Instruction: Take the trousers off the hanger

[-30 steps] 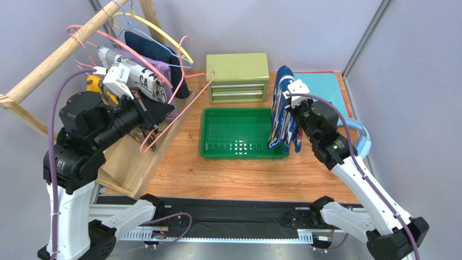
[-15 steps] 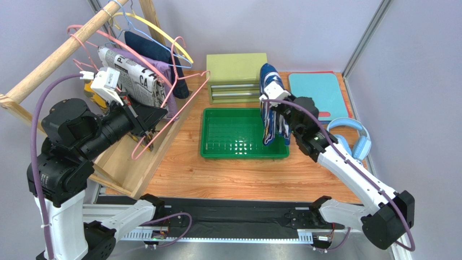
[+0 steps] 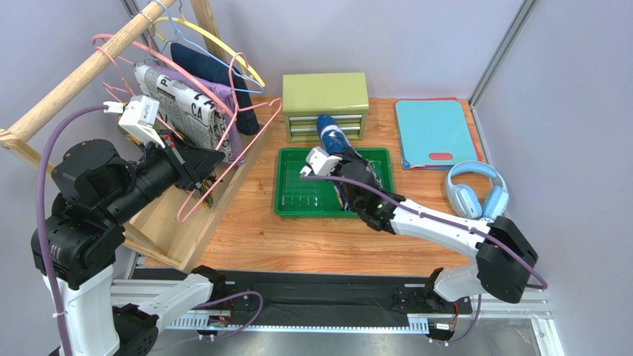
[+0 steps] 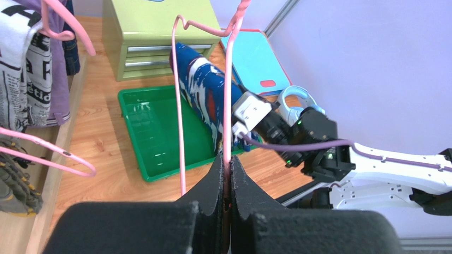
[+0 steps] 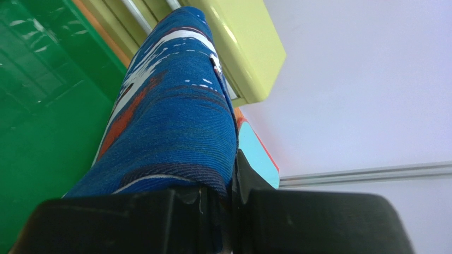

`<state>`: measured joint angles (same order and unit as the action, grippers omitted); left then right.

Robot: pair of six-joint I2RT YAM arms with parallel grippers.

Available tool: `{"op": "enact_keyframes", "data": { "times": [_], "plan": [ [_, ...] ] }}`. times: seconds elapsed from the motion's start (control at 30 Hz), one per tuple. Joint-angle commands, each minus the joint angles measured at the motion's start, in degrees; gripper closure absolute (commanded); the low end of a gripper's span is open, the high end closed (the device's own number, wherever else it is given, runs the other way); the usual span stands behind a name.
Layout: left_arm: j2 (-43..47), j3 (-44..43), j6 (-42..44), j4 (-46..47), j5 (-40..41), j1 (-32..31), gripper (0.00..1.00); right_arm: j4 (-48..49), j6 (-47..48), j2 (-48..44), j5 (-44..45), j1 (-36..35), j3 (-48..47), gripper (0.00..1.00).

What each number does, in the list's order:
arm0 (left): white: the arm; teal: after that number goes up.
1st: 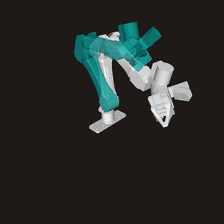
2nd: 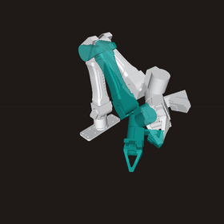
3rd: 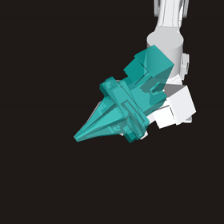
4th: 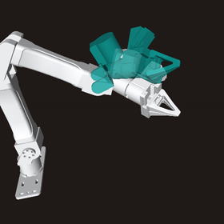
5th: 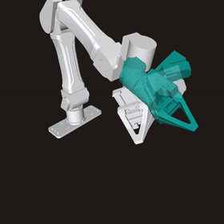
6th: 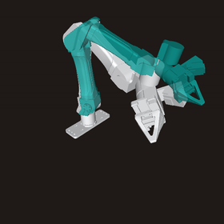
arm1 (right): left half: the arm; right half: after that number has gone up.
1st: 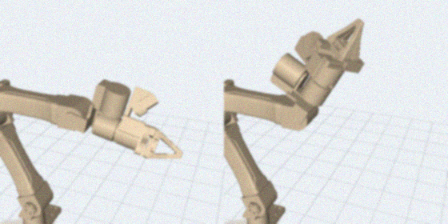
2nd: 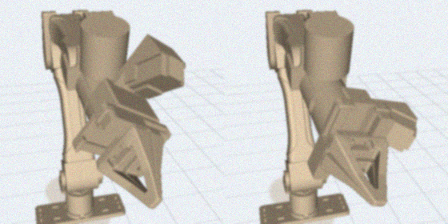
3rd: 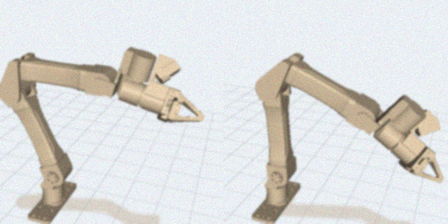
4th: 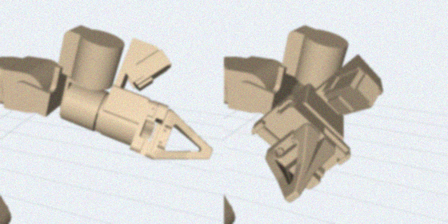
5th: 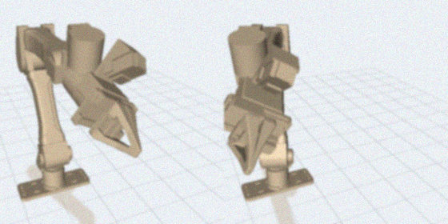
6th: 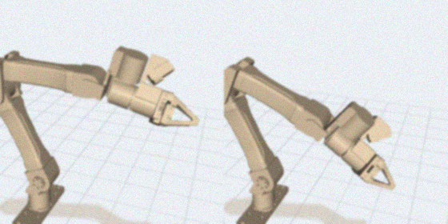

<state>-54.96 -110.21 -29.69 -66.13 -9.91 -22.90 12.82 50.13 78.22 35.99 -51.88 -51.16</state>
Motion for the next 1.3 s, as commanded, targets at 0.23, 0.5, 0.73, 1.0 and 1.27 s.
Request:
{"op": "enact_keyframes", "data": {
  "times": [0.23, 0.5, 0.73, 1.0, 1.27],
  "plan": [
    [1.26, -1.32, 0.34, -0.58, 1.91, -0.04, 1.00, 4.24, -4.94, 16.25, 12.17, -11.40, -11.77, 0.93],
    [1.96, -0.88, 0.43, -1.02, 2.62, -0.04, 1.00, -12.54, -20.14, 22.33, 9.37, -14.92, -22.48, 0.80],
    [2.14, -0.97, -0.10, -0.76, 2.35, -0.04, 1.00, -23.18, -28.76, 22.86, 6.20, -15.53, -25.39, 0.47],
    [1.35, -1.23, -1.07, 0.56, 0.16, -0.04, 1.00, -47.51, -45.71, 10.05, -0.38, -16.06, -30.66, 0.25],
    [-1.73, -1.85, -2.91, 1.35, -3.62, -0.04, 1.00, -73.19, -68.82, 2.56, -23.56, -11.76, -40.50, 0.20]
  ]
}}
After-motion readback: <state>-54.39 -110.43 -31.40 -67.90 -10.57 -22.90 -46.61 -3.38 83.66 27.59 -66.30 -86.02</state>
